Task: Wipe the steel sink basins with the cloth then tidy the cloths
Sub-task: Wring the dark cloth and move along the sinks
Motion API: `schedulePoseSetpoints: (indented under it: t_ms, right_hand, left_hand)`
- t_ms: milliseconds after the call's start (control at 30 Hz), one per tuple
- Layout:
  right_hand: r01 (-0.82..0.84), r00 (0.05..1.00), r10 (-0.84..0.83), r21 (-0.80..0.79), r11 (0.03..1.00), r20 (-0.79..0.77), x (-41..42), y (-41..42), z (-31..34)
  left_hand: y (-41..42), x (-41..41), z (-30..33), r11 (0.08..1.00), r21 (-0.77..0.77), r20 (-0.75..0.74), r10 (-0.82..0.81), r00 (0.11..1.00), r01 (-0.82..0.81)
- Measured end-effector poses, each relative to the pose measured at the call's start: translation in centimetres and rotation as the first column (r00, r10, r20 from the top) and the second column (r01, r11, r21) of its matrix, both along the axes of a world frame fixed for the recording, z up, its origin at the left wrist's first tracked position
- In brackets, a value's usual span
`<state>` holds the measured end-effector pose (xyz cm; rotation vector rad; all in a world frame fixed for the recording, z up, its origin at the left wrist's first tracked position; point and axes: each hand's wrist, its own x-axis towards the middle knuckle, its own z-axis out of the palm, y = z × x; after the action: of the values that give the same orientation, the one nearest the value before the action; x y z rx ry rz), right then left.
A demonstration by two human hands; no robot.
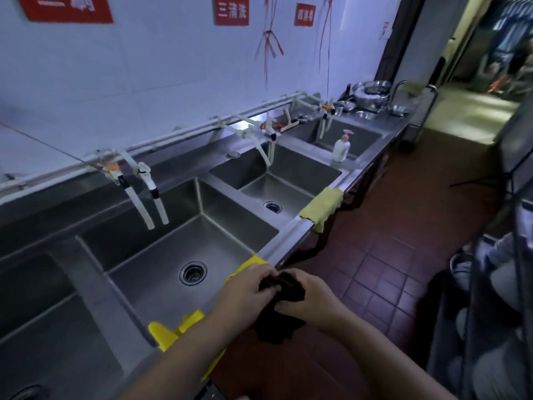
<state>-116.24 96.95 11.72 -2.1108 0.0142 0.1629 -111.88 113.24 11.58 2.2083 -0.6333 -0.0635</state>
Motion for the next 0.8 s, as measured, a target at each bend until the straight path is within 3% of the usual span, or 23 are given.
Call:
schedulePoseSetpoints:
  t_ms: [167,267,367,500,700,800]
  right_hand:
    - [0.095,0.995,-0.098,-0.161,0.982,-0.007,4.4,-5.7,-0.1]
    - [0.178,0.984,-0.178,-0.143,0.974,0.014,7.8,-9.9,0.3]
    - [0.29,0.957,-0.29,-0.043,0.956,0.009,11.5,-13.8,1.0]
    - [0.434,0.9,-0.436,0.084,0.897,0.002,16.8,-18.6,2.5]
    - [0.587,0.783,-0.619,0.39,0.71,-0.052,21.4,-26.8,3.3]
    - [0.641,0.722,-0.685,0.473,0.605,-0.102,23.1,-31.8,2.2]
  left_hand:
    - [-7.1,4.9,-0.5,0.995,-0.086,-0.06,-0.057,0.997,0.052]
    - [-11.4,9.5,-1.5,0.963,-0.27,-0.262,-0.067,0.963,-0.006]
    - [-15.5,14.3,-2.1,0.942,-0.322,-0.444,-0.237,0.864,0.093]
    - [-20.8,20.2,-3.5,0.912,-0.333,-0.45,-0.378,0.809,0.24]
    - [-28.0,27.5,-5.2,0.959,-0.209,-0.531,-0.276,0.801,0.192]
    - [-31.8,29.8,-4.2,0.942,-0.307,-0.559,-0.294,0.775,0.136]
